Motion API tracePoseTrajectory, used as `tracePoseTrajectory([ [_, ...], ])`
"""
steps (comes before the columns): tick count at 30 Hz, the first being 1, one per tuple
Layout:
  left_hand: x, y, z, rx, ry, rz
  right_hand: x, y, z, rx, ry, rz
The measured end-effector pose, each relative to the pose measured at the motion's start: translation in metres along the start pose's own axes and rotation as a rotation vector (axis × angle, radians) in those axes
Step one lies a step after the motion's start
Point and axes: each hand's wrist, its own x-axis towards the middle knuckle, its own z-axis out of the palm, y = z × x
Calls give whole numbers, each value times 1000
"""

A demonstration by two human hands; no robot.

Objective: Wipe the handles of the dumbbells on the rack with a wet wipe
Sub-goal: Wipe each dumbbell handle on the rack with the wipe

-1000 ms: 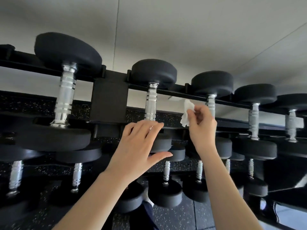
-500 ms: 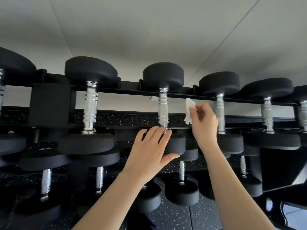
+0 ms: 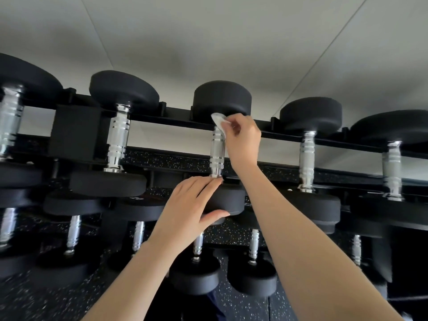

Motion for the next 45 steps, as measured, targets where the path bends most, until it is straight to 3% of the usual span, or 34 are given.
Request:
tracePoseTrajectory([
  [6,0,-1,4,-30,39,-2,1,-6,11,98,101,118],
  [19,-1,-2,5,-31,35,-9,-45,4,-33,-3,-396,73],
  [25,-3,-2,5,-74,68,-23,-55,18,-45,34,-527,174],
  [30,-2,-2,4,-86,56,-41,-58,25,-45,127,-455,270],
  [35,-1,-2,4,-97,42,-52,-47,17,-34,262,-281,373],
  [45,-1,-5,7,-121,80,-35,0,4,-9,308,-58,371],
])
